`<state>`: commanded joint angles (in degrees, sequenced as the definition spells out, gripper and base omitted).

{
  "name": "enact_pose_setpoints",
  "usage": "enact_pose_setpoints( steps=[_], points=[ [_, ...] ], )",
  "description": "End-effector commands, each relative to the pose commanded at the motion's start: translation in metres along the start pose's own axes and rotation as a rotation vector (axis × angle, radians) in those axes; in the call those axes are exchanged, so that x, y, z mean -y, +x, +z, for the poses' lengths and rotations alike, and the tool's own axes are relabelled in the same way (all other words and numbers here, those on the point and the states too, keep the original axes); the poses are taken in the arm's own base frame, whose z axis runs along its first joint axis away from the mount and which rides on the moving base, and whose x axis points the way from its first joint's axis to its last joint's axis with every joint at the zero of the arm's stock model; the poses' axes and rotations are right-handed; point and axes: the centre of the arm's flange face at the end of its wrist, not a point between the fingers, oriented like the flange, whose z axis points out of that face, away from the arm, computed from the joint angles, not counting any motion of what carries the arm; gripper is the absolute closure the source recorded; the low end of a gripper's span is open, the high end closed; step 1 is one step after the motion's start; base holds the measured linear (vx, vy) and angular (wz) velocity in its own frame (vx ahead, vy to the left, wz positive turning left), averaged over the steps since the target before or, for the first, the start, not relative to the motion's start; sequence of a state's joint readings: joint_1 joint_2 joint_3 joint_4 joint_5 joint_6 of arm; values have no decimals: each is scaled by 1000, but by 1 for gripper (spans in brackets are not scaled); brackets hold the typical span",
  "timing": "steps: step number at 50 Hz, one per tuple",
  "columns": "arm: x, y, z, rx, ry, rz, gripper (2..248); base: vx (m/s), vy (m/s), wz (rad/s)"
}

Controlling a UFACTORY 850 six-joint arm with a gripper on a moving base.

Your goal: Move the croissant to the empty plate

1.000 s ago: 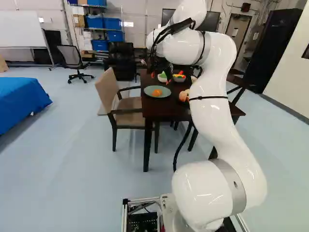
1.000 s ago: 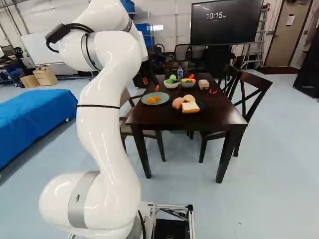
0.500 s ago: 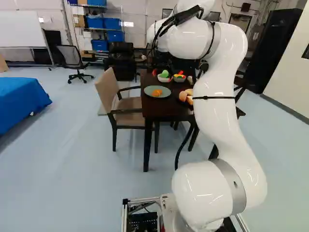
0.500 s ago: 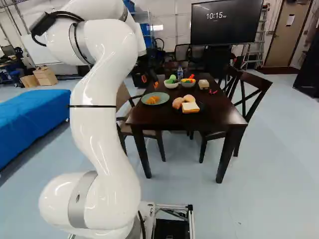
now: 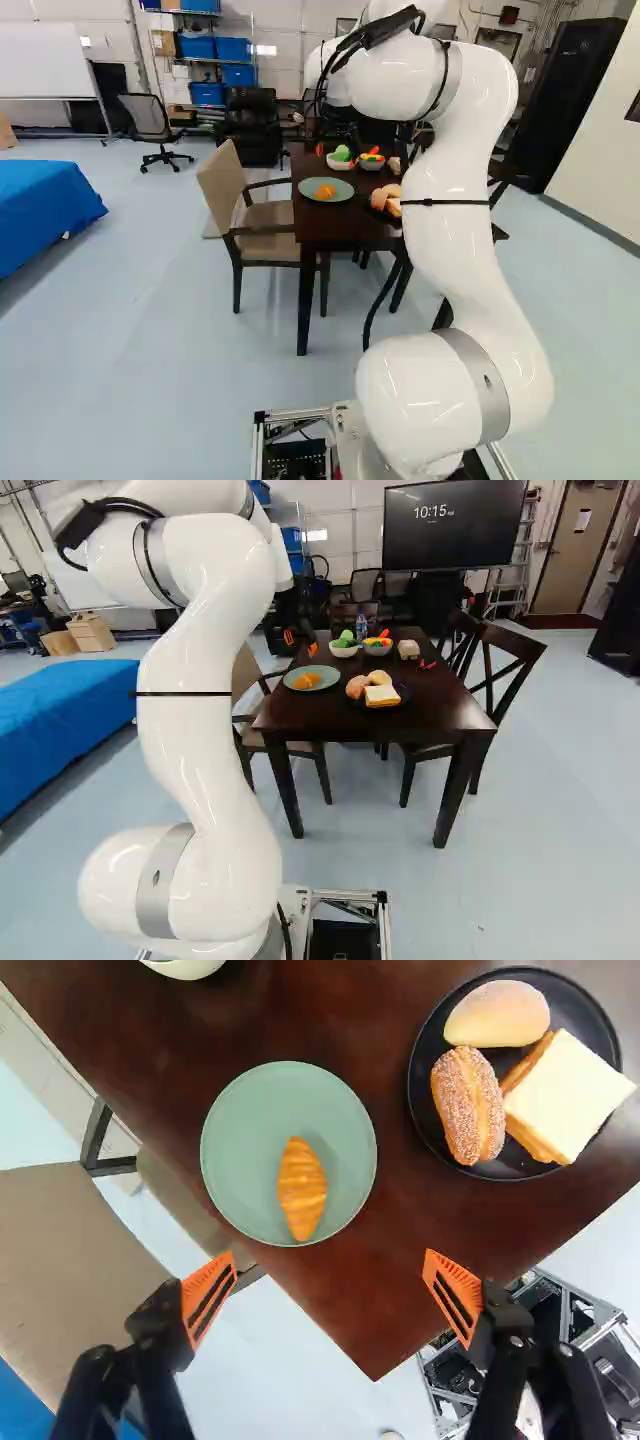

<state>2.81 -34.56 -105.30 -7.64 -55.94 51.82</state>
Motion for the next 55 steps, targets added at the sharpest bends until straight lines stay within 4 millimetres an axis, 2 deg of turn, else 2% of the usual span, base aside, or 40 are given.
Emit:
enact_pose_setpoints(
  steps=[29, 55],
  points=[
    [-11, -10, 7, -29, 50, -51, 3, 0, 0, 0],
    [-32, -30, 19, -84, 129, -131, 3, 0, 0, 0]
  ],
)
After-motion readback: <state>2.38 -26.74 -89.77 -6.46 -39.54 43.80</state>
